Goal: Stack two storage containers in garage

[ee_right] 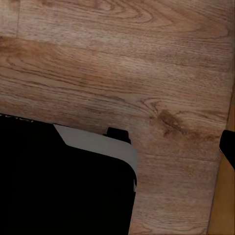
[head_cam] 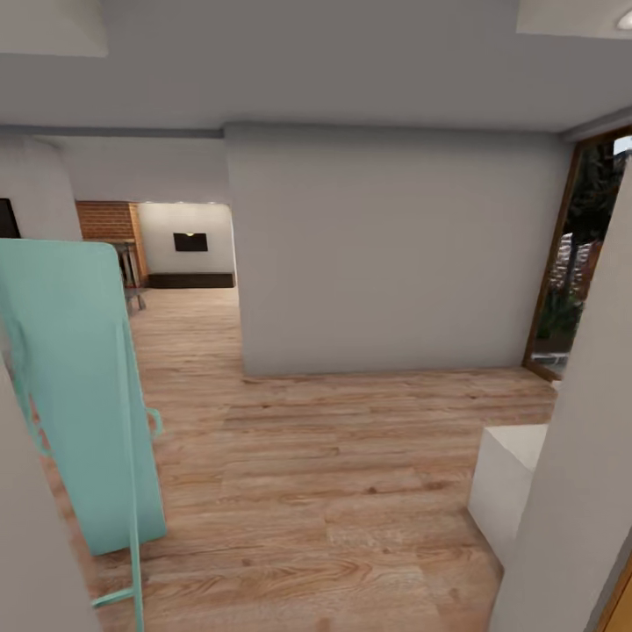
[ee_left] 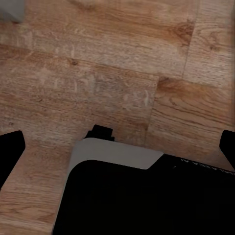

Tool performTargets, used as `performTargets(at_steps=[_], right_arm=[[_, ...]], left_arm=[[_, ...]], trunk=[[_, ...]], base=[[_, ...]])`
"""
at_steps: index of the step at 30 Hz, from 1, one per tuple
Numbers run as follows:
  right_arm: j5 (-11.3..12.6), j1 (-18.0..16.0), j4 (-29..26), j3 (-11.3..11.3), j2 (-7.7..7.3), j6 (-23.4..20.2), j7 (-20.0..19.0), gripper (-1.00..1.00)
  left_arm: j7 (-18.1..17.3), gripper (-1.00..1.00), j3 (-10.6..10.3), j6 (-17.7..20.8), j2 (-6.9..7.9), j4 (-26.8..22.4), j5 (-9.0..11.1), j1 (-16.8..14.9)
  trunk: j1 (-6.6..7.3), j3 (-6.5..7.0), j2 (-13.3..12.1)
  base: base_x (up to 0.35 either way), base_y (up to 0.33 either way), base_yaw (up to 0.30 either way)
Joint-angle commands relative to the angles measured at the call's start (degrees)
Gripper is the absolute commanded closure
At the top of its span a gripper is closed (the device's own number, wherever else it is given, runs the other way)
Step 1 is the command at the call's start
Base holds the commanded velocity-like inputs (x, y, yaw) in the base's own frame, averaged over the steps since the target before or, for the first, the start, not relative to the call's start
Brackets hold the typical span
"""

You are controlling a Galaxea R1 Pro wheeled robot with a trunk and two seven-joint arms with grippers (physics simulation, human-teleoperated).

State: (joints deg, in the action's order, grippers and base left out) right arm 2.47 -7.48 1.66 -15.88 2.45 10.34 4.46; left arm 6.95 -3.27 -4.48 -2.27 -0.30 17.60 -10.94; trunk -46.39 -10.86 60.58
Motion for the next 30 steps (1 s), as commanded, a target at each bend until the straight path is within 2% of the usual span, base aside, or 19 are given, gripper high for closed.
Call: performTargets(at_steps=[1, 30], right_arm=[[0.3, -0.1, 0.2, -0.5, 0.03, 0.3, 0.2, -1.00], [0.3, -0.1, 0.2, -0.5, 0.01, 0.3, 0.2, -1.00]], left_arm=[[0.2, -1.00, -0.4, -0.2, -0.02, 0.0, 0.4, 0.0], [0.2, -1.00, -0.4, -0.1, -0.02, 0.0, 0.4, 0.0]], trunk=[[-0.04, -0.08, 0.0], [-0.04, -0.08, 0.0]], base=[[0.322, 0.000, 0.000], [0.322, 0.000, 0.000]])
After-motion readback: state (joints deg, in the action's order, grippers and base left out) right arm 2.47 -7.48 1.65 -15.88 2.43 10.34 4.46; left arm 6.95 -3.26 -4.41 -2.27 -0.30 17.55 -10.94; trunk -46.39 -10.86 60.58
